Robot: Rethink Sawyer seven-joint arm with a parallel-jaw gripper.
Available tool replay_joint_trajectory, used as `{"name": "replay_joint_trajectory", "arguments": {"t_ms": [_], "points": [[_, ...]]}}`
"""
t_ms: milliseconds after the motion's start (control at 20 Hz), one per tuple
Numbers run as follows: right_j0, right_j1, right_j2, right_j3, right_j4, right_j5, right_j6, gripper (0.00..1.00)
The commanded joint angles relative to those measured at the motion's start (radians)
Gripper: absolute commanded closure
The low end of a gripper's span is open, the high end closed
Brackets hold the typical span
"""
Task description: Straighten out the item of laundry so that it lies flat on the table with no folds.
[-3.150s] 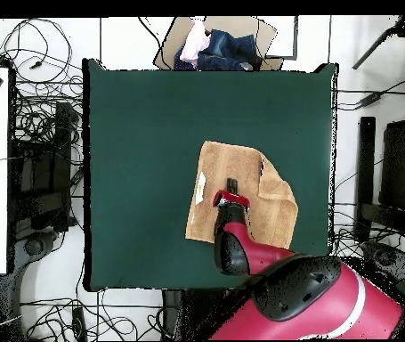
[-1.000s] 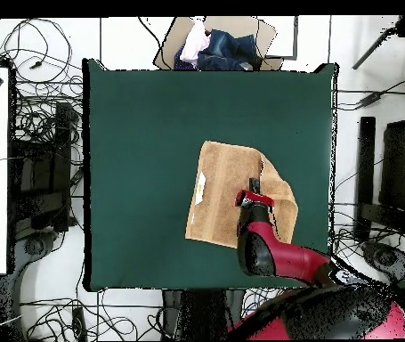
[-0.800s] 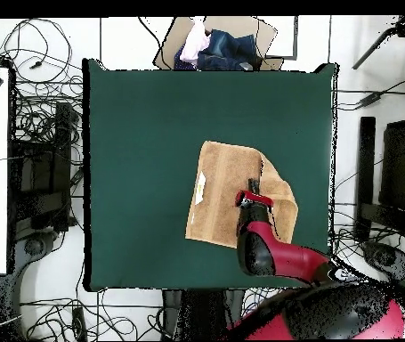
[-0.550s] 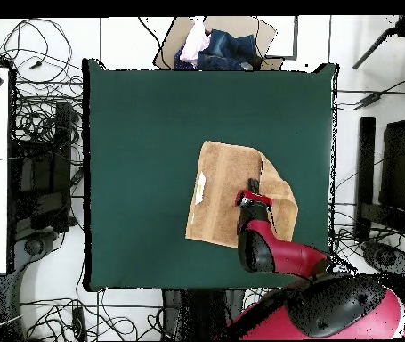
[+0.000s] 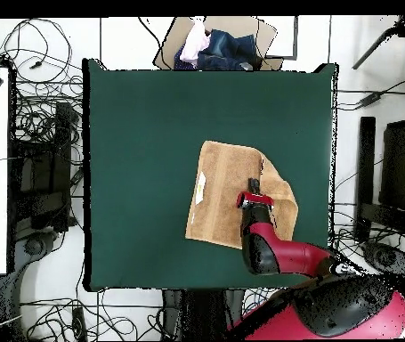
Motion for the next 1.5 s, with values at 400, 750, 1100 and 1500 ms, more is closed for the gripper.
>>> {"name": "replay_joint_trajectory", "arguments": {"t_ms": [400, 750, 1100, 1500], "points": [[0.008, 0.126, 0.013, -0.132, 0.05, 0.168, 0.142, 1.0], [0.052, 0.114, -0.07, -0.11, 0.14, 0.146, 0.116, 1.0], [0.05, 0.099, -0.101, -0.089, 0.144, 0.153, 0.114, 1.0], [0.066, 0.064, -0.159, -0.056, 0.167, 0.174, 0.101, 1.0]]}}
